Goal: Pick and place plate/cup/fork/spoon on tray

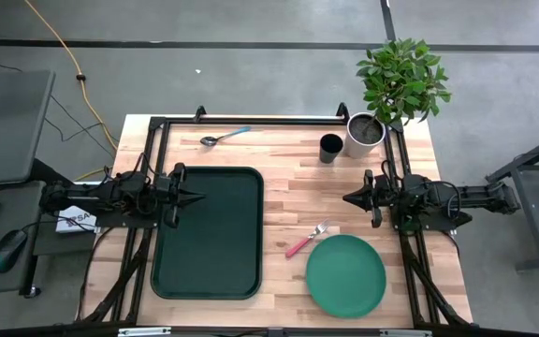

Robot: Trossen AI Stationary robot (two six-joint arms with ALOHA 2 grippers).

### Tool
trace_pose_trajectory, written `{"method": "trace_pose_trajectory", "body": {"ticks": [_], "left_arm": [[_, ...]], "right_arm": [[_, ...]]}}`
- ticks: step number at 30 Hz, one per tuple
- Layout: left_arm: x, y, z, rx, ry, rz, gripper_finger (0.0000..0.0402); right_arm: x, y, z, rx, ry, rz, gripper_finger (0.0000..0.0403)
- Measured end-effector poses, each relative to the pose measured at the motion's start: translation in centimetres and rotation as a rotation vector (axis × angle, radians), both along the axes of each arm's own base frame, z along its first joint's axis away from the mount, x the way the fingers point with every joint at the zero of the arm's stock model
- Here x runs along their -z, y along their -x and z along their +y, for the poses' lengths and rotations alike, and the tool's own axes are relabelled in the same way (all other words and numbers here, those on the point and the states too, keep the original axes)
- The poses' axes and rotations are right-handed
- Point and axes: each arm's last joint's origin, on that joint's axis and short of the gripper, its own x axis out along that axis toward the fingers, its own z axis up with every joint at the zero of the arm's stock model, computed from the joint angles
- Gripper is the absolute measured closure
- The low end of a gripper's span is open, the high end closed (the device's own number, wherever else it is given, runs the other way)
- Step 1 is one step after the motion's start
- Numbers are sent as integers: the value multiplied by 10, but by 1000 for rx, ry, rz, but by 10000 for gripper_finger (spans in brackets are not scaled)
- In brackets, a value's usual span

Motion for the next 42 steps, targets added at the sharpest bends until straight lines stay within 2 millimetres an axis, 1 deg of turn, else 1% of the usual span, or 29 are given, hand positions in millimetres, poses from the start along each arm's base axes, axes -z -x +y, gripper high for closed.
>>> {"method": "trace_pose_trajectory", "body": {"ticks": [3,8,10,12,13,14,15,17,20,22,26,29,32,34,35,37,40,41,42], "left_arm": [[-8,0,0,3,13,-86,401],[-36,8,-1,41,94,-396,401],[-45,12,-1,43,98,-497,401],[-54,19,0,-23,81,-619,401],[-58,22,1,-69,103,-677,401],[-60,24,3,-109,155,-712,401],[-61,23,4,-150,220,-712,401],[-61,17,8,-233,327,-622,396],[-65,1,11,-297,413,-387,370],[-71,-13,13,-338,451,-262,341],[-89,-43,21,-412,520,-31,272],[-99,-65,27,-416,587,215,225],[-103,-81,28,-339,626,481,204],[-101,-92,26,-311,683,600,212],[-96,-96,23,-320,709,657,225],[-83,-103,15,-336,741,769,270],[-66,-108,0,-401,743,908,365],[-61,-110,-5,-420,738,935,382],[-56,-111,-10,-432,736,947,387]], "right_arm": [[0,0,0,0,0,0,402],[0,0,0,0,0,0,402],[0,0,0,0,0,0,402],[0,0,0,0,0,0,402],[0,0,0,0,0,-1,402],[0,0,0,0,0,0,402],[0,0,0,0,0,0,402],[0,0,0,0,0,0,402],[0,0,0,0,0,0,402],[0,0,0,0,0,0,402],[0,0,0,1,0,0,402],[0,0,0,0,0,0,402],[0,0,0,0,0,0,402],[0,0,0,0,0,0,402],[0,0,0,0,0,-1,402],[0,0,0,0,0,0,402],[0,0,0,0,0,-1,402],[0,0,0,0,0,0,402],[0,0,0,0,0,0,402]]}}
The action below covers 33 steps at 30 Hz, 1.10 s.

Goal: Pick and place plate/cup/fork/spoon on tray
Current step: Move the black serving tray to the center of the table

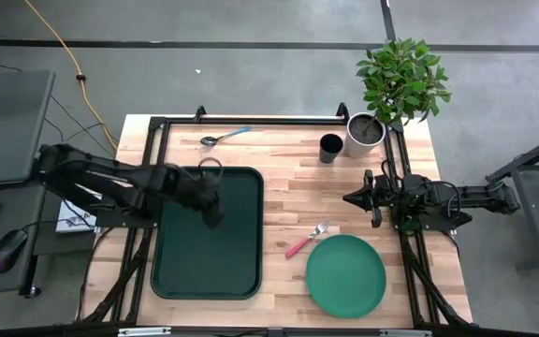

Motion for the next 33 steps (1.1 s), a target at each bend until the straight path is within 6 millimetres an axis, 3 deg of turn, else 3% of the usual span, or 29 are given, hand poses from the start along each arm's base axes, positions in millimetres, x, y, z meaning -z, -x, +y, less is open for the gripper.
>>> {"method": "trace_pose_trajectory", "body": {"ticks": [7,13,20,23,28,33], "left_arm": [[39,-4,-25,-52,72,-21,399],[64,10,-39,-146,108,75,401],[79,24,-58,-181,144,161,401],[85,28,-64,-205,149,188,402],[93,27,-67,-211,139,226,401],[98,24,-68,-206,133,256,401]], "right_arm": [[0,0,0,0,0,0,402],[-2,0,-1,28,74,-28,402],[-50,11,-8,230,-354,-574,402],[-60,17,-9,217,-463,-706,402],[-71,1,-6,103,-613,-610,402],[-92,-47,3,31,-612,-343,402]]}}
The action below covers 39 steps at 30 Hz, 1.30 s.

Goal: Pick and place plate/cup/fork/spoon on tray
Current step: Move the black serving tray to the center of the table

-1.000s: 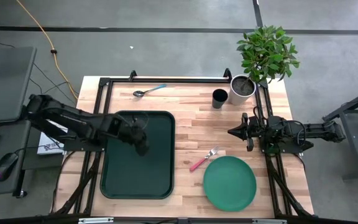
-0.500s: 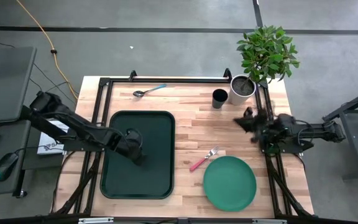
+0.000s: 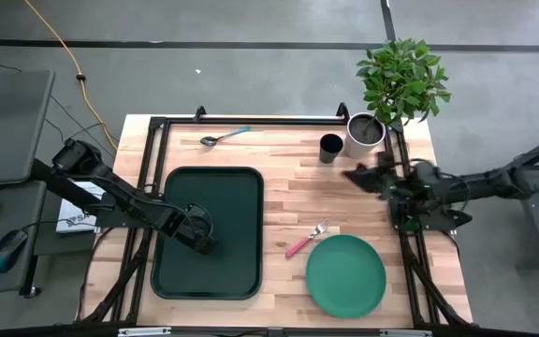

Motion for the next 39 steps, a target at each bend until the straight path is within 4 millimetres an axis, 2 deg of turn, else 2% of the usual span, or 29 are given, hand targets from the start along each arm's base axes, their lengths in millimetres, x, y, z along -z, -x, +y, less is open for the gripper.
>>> {"method": "trace_pose_trajectory", "body": {"ticks": [5,8,10,14,19,23,27,32,36,39], "left_arm": [[0,0,0,9,1,-4,401],[-1,0,0,22,-9,-13,401],[-1,0,0,35,-17,-15,401],[-1,-1,0,69,-30,-25,401],[-1,-2,0,113,-53,-36,401],[-1,-3,0,144,-70,-46,401],[-1,-4,0,176,-88,-54,401],[-2,-5,0,208,-106,-68,401],[-1,-5,1,207,-112,-72,401],[-1,-5,1,201,-111,-74,401]], "right_arm": [[12,-55,7,-65,-42,408,402],[30,-82,9,-88,-118,621,397],[43,-99,10,-114,-159,699,382],[71,-129,8,-152,-290,769,321],[103,-163,1,-156,-351,792,232],[129,-186,-4,-134,-394,870,189],[144,-209,-7,-129,-425,891,179],[146,-238,-7,-170,-425,859,179],[146,-251,-8,-165,-412,863,178],[145,-254,-11,-161,-390,906,188]]}}
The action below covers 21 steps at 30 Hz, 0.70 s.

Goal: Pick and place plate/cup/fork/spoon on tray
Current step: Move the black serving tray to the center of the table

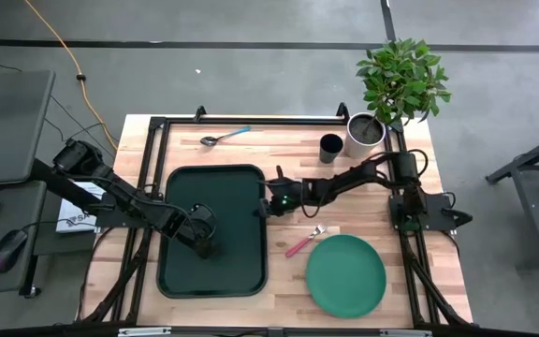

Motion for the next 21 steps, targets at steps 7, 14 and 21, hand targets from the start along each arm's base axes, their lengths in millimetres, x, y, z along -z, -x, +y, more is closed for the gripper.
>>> {"method": "trace_pose_trajectory", "body": {"ticks": [7,14,21], "left_arm": [[-6,-6,1,-3,29,-6,401],[-60,-23,10,86,41,-152,401],[-150,-12,34,105,-131,-405,401]], "right_arm": [[-1,4,-6,-47,-4,34,328],[-18,8,-7,-100,-21,11,379],[-69,33,4,-142,32,-25,397]]}}
